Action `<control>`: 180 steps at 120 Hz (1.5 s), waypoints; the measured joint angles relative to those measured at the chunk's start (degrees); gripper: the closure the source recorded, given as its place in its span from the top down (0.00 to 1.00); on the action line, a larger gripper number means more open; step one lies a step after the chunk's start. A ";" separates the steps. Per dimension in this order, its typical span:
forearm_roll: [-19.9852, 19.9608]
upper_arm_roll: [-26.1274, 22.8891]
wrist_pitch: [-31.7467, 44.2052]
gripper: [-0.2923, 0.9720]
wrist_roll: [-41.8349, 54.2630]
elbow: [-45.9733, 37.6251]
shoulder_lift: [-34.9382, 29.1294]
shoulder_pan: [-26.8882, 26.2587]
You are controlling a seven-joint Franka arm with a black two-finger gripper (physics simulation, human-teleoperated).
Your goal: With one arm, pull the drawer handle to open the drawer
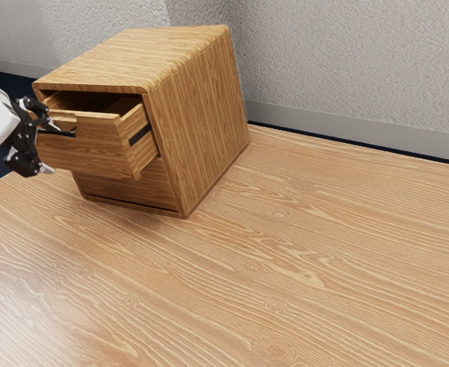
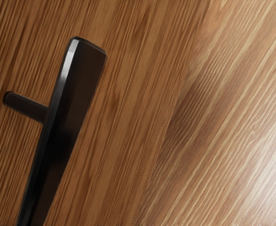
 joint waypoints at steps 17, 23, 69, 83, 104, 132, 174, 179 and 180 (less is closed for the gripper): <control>-0.46 -1.10 0.21 0.72 0.04 -0.78 0.01 1.77; -0.65 -1.45 0.25 0.70 0.05 -1.00 0.01 2.38; -2.26 -6.61 0.18 0.57 0.25 -3.77 -0.08 9.74; -2.84 -8.30 0.12 0.60 0.32 -4.89 -0.22 12.14; -3.33 -8.91 0.09 0.73 0.42 -6.11 -0.39 13.51; -4.03 -10.28 0.05 0.66 0.54 -6.76 -0.51 15.30; -5.79 -11.85 0.04 0.65 0.80 -7.42 -0.13 17.65; -6.01 -11.88 0.03 0.68 0.87 -7.42 -0.14 17.78; -6.05 -11.88 0.03 0.68 0.88 -7.42 -0.15 17.80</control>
